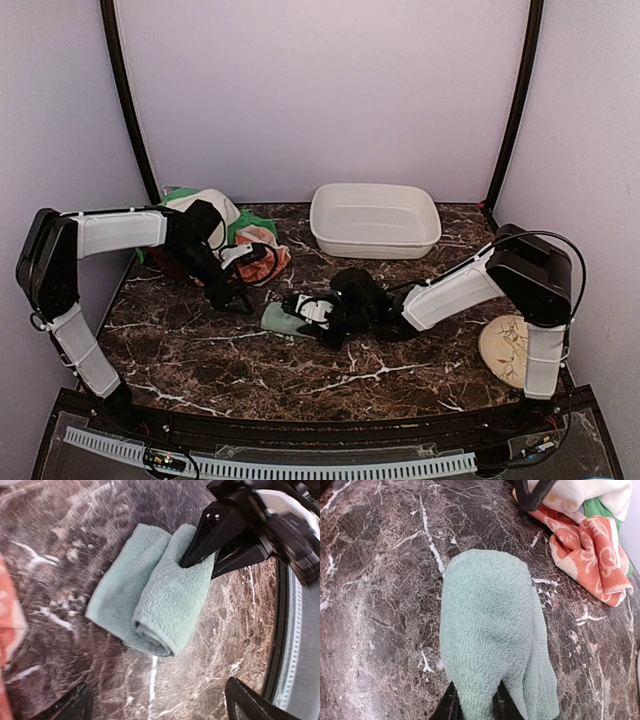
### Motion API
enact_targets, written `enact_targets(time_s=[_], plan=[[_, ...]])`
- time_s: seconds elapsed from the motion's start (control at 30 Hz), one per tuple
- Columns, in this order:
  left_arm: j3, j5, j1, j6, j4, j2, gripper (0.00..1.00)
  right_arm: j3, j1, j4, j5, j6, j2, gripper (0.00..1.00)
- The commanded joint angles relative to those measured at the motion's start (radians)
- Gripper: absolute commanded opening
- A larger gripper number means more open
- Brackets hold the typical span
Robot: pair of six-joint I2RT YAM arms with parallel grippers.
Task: Roll the towels
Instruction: Roll the towel at the center of the board, then pick up the towel from the center of the board.
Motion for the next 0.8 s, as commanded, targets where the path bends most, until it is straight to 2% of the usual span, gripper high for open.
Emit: enact_targets(time_s=[0.0,0.1,0.2,0.33,0.43,0.63,0.77], plan=[[-0.151,-0.016,0.014,0.096,0.116,-0.138,0.93,0.012,-0.046,-0.248,-0.233,0.180,0.043,0.08],[-0.180,0.004,0.000,0.115,0.148,-0.181,0.93,0.059,-0.098,-0.288,-0.367,0.274,0.084,0.05],[-0.171,-0.015,-0.061,0.123,0.172,-0.196,0.89,0.117,-0.150,-0.330,-0.495,0.373,0.143,0.04],[-0.236,-0.160,-0.189,0.172,0.314,-0.237,0.89,0.189,-0.184,-0.411,-0.563,0.430,0.205,0.03],[-0.240,-0.269,-0.285,0.201,0.389,-0.207,0.89,0.202,-0.204,-0.429,-0.580,0.476,0.227,0.03],[-0.268,-0.479,-0.369,0.308,0.603,-0.140,0.88,0.174,-0.227,-0.312,-0.633,0.608,0.202,0.02],[-0.340,-0.629,-0.409,0.421,0.831,-0.097,0.88,0.178,-0.231,-0.225,-0.681,0.716,0.205,0.02]])
